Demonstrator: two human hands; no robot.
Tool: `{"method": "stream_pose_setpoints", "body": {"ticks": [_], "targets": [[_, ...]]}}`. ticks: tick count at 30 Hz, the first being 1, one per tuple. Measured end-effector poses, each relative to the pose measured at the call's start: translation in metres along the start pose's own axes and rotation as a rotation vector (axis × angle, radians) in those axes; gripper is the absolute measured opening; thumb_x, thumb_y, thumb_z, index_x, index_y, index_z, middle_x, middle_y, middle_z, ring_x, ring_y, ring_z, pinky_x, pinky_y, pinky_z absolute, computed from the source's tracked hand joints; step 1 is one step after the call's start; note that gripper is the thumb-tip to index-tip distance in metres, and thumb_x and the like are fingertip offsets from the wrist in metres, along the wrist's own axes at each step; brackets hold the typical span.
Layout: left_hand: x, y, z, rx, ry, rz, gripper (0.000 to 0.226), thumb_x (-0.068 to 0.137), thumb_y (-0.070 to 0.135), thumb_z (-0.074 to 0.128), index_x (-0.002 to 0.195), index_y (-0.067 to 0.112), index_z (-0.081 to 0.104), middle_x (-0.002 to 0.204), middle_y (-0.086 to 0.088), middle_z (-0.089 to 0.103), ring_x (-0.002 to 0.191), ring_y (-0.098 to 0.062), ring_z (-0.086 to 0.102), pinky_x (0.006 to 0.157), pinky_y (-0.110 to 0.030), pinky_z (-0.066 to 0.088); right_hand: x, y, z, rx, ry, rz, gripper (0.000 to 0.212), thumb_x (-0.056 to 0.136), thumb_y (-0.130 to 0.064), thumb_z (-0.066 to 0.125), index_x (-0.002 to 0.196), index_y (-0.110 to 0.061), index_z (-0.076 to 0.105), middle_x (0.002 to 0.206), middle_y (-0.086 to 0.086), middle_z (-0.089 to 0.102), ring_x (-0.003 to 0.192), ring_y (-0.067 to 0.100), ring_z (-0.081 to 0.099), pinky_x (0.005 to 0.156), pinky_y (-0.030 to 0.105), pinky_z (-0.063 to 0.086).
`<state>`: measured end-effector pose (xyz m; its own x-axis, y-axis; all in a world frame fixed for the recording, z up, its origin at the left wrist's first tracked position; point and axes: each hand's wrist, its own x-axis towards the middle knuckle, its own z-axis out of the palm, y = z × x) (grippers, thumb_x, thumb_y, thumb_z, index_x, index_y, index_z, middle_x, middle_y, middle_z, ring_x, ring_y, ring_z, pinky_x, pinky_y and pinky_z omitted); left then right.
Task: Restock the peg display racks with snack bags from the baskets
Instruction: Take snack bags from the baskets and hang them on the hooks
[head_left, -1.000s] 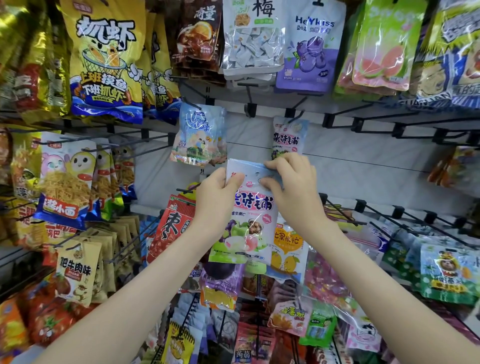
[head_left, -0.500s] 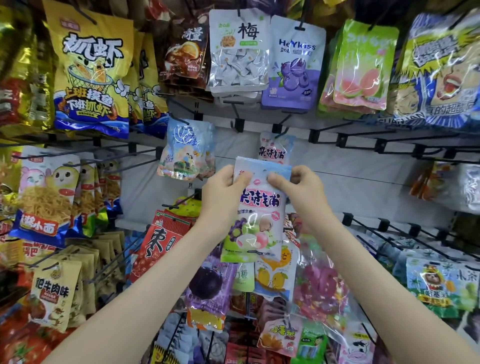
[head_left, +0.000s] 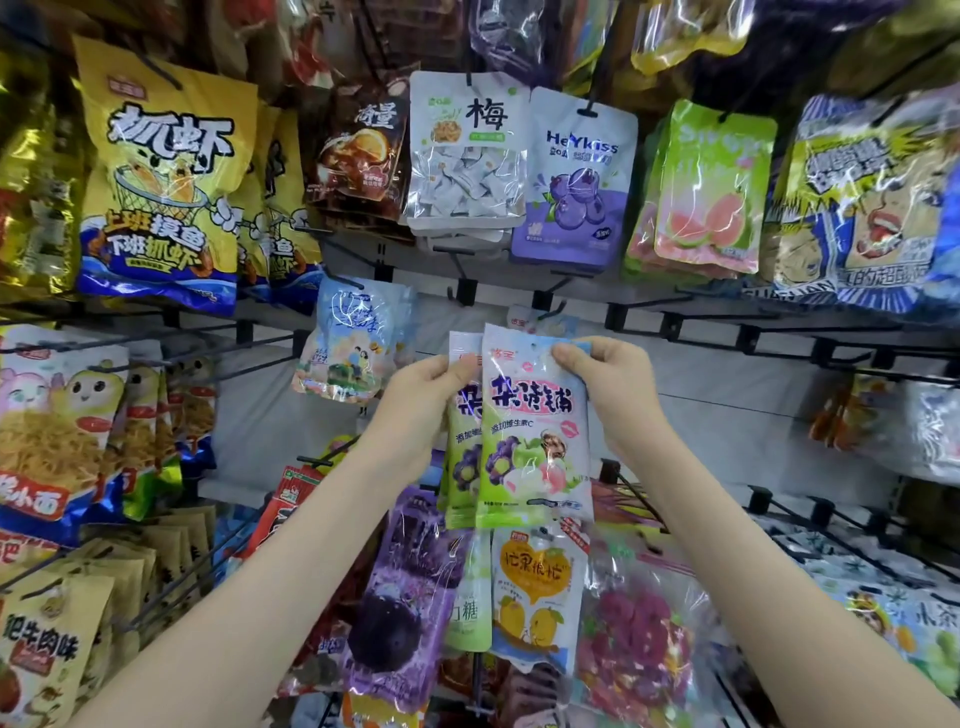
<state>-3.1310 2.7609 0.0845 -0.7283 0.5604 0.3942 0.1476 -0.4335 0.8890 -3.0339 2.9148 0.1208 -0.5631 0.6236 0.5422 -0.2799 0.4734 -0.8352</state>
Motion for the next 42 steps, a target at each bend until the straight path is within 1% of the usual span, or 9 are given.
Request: {"method": "stream_pose_setpoints", "body": {"ticks": [2,4,8,11,13,23,31,35,42], "targets": [[0.006,0.000,-0.004,-0.023,0.093,0.015,0.035,0.094,0.028,0.059,0.121,0.006,0.061,0.123,-0.004,0.064,0.117,-0.019,0.056,0.106,-0.042,0.040,0.014,-0.001,-0.003,0.051,0.083,0.005,0.016,0.087,-0.013,0.067,0.072,-0.009,0.065,0.075,0.014,0.066,0.069,0.025,0.061,0.069,0.042,0.051],[0.013,0.002,-0.010,-0.083,0.211,0.035,0.023,0.095,0.025,0.059,0.113,0.011,0.061,0.119,0.005,0.055,0.121,-0.014,0.046,0.111,-0.041,0.030,0.028,-0.005,-0.008,0.103,0.141,0.012,0.018,0.087,-0.014,0.067,0.071,-0.010,0.063,0.073,0.010,0.065,0.070,0.024,0.060,0.066,0.039,0.048],[0.029,-0.002,-0.022,-0.075,0.416,0.112,0.017,0.097,0.028,0.056,0.081,0.024,0.051,0.085,0.006,0.045,0.082,-0.013,0.042,0.076,-0.033,0.036,0.043,-0.004,-0.005,0.130,0.120,0.007,0.017,0.086,-0.016,0.068,0.072,-0.010,0.061,0.077,0.011,0.066,0.071,0.025,0.061,0.068,0.042,0.050],[0.036,-0.003,-0.025,-0.039,0.467,0.183,0.021,0.095,0.030,0.056,0.079,0.018,0.048,0.074,0.000,0.044,0.069,-0.011,0.039,0.067,-0.027,0.032,0.047,-0.001,-0.001,0.124,0.134,-0.012,0.016,0.081,-0.020,0.069,0.068,-0.016,0.063,0.080,0.012,0.066,0.074,0.026,0.060,0.075,0.049,0.052],[0.037,0.002,-0.024,-0.027,0.470,0.221,0.037,0.097,0.025,0.054,0.066,0.014,0.035,0.054,0.007,0.033,0.051,-0.007,0.027,0.051,-0.021,0.023,0.049,-0.001,0.000,0.099,0.154,-0.032,0.015,0.078,-0.024,0.069,0.066,-0.018,0.061,0.077,0.009,0.064,0.073,0.024,0.057,0.072,0.045,0.049],[0.032,0.014,-0.015,0.220,0.458,0.322,0.048,0.095,0.025,0.056,0.063,0.020,0.021,0.057,0.006,0.016,0.047,-0.007,0.014,0.042,-0.021,0.015,0.052,0.005,-0.002,0.051,0.221,-0.097,0.039,0.072,-0.031,0.062,0.078,0.004,0.046,0.074,0.008,0.048,0.068,0.019,0.040,0.062,0.035,0.032],[0.039,0.008,-0.009,0.164,0.386,0.261,0.041,0.095,0.030,0.056,0.066,0.007,0.037,0.065,-0.004,0.030,0.062,-0.014,0.027,0.060,-0.030,0.022,0.058,-0.002,0.001,-0.106,0.197,-0.109,0.030,0.086,-0.022,0.059,0.084,0.006,0.049,0.076,0.006,0.040,0.067,0.018,0.031,0.059,0.030,0.026],[0.042,0.004,-0.009,0.123,0.354,0.246,0.048,0.086,0.044,0.057,0.084,-0.005,0.055,0.081,-0.002,0.050,0.073,-0.016,0.041,0.068,-0.034,0.033,0.055,-0.002,0.000,-0.097,0.189,-0.136,0.028,0.087,-0.021,0.059,0.083,0.005,0.048,0.076,0.007,0.039,0.068,0.017,0.030,0.058,0.029,0.025],[0.040,0.008,-0.002,0.212,0.438,0.326,0.047,0.095,0.027,0.055,0.061,0.019,0.023,0.057,0.004,0.021,0.056,-0.015,0.018,0.059,-0.032,0.016,0.052,-0.009,-0.001,-0.112,0.156,-0.235,0.011,0.092,-0.017,0.059,0.094,-0.013,0.049,0.082,-0.004,0.050,0.063,0.001,0.046,0.050,0.016,0.038]]}}
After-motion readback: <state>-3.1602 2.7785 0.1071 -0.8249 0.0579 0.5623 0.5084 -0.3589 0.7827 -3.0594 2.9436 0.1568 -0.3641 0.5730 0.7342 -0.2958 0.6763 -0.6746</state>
